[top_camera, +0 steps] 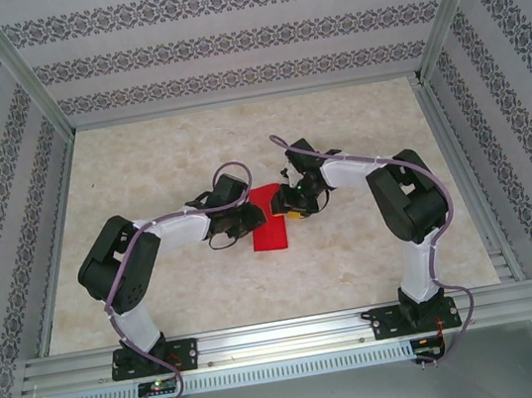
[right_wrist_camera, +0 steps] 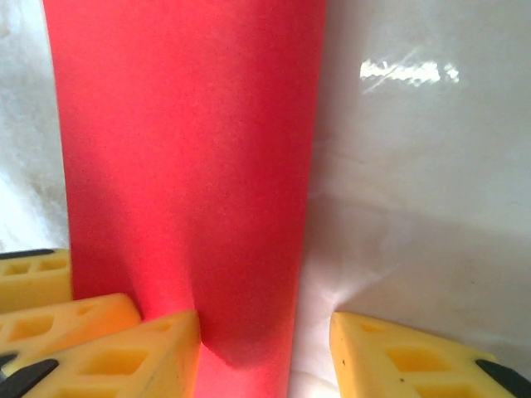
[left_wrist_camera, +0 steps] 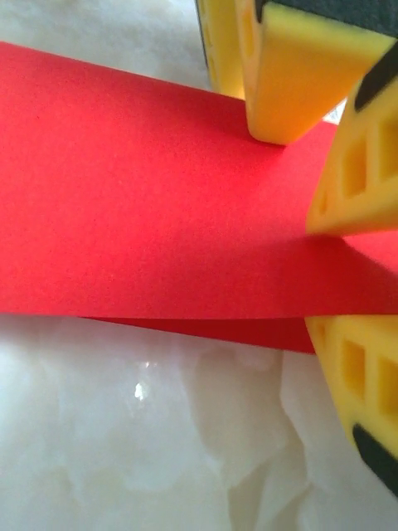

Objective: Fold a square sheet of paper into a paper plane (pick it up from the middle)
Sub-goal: First fold in half a square sheet of paper at the center of the table.

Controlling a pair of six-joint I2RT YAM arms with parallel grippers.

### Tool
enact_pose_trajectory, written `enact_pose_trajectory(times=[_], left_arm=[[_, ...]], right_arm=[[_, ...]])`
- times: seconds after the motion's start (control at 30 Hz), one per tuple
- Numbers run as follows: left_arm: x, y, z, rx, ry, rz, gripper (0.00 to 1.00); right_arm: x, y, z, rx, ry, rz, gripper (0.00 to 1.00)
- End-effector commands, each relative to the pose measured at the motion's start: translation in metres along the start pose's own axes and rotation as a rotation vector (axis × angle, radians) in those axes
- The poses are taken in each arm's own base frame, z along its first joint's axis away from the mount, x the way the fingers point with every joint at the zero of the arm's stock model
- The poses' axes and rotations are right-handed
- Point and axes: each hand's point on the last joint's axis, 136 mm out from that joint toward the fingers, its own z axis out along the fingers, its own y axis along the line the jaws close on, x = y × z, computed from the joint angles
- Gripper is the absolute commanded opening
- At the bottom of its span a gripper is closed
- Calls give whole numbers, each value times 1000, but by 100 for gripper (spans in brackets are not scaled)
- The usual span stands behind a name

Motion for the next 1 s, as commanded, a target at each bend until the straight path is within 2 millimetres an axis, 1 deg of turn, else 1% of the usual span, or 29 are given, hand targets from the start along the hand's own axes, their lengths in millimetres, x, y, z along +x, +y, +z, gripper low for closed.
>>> enact_pose_trajectory(times=[0.0,0.03,0.13,0.23,0.3,0.47,0.67,0.83,0.97], left_arm=[[-10,4,-19,-60,-39,4,41],[-13,6,-25,-77,-52,6,46],[-19,5,-42,-112,-82,35,56],[-22,9,-54,-152,-101,45,58],[-24,14,-57,-168,-115,44,57],[-30,20,-57,-158,-153,19,56],[-41,18,-53,-96,-224,17,54],[-47,13,-52,-73,-239,65,58],[-49,14,-48,-80,-227,89,60]], right_arm=[[8,-27,15,135,28,-7,46],[9,-30,15,153,28,-7,46],[11,-38,18,188,31,-2,45],[15,-47,23,215,37,8,44],[18,-51,26,223,43,18,44],[26,-64,30,269,65,64,44],[28,-79,30,344,69,111,45],[28,-83,29,376,81,124,45],[29,-85,27,395,82,129,45]])
